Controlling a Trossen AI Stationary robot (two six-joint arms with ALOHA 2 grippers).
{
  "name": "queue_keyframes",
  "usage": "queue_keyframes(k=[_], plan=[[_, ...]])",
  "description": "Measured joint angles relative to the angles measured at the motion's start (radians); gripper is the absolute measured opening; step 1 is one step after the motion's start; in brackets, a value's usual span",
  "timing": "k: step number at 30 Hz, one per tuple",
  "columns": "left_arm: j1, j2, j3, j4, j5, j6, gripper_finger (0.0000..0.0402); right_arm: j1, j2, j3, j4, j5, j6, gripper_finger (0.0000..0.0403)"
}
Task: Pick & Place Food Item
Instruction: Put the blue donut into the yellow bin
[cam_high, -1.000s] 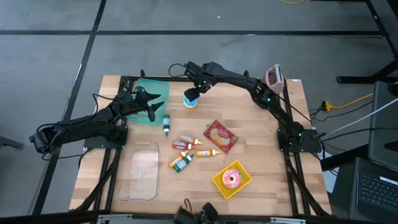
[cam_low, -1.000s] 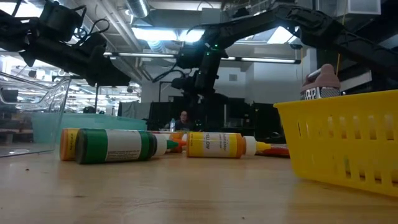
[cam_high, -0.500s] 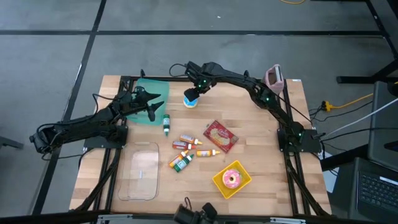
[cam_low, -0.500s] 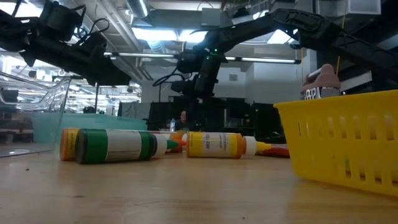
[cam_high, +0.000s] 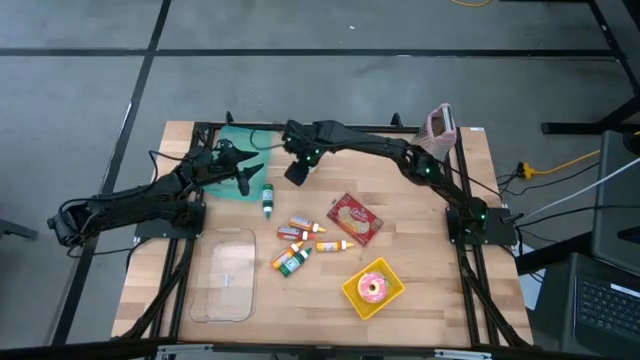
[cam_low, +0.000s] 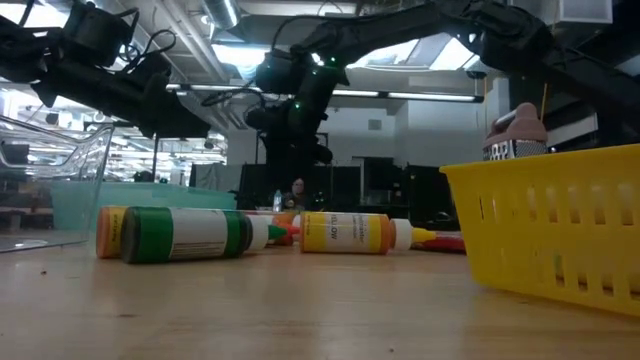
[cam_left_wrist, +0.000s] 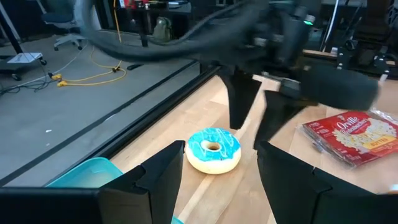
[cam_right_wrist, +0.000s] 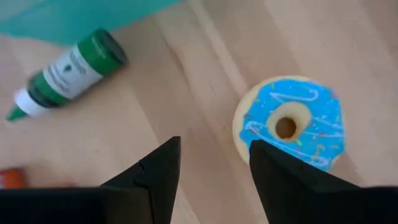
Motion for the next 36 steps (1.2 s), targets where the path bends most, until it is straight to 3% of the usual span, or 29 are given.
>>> queue_keyframes(k=[5,15,26,32,36], plan=[[0.000,0.000,0.000,0.000,0.000,-0.002,0.0200,0.012,0.013,0.000,-0.028,0.135,-0.066,0.0189],[0.000,0.010,0.000,-0.025,0.000,-0.004,0.0200,0.046,0.060,0.002,0.062,0.095,-0.013,0.0189],[-0.008,0.141,0.000,0.021,-0.003,0.072,0.0200,0.048,0.061,0.001,0.040,0.092,0.050,0.0189],[-0.030,0.194,0.053,0.033,0.016,0.124,0.0200,0.048,-0.041,0.001,0.037,0.072,0.049,0.0189],[-0.033,0.236,0.117,0.023,0.057,0.127,0.0200,0.055,-0.157,0.001,0.039,0.128,0.038,0.0189]])
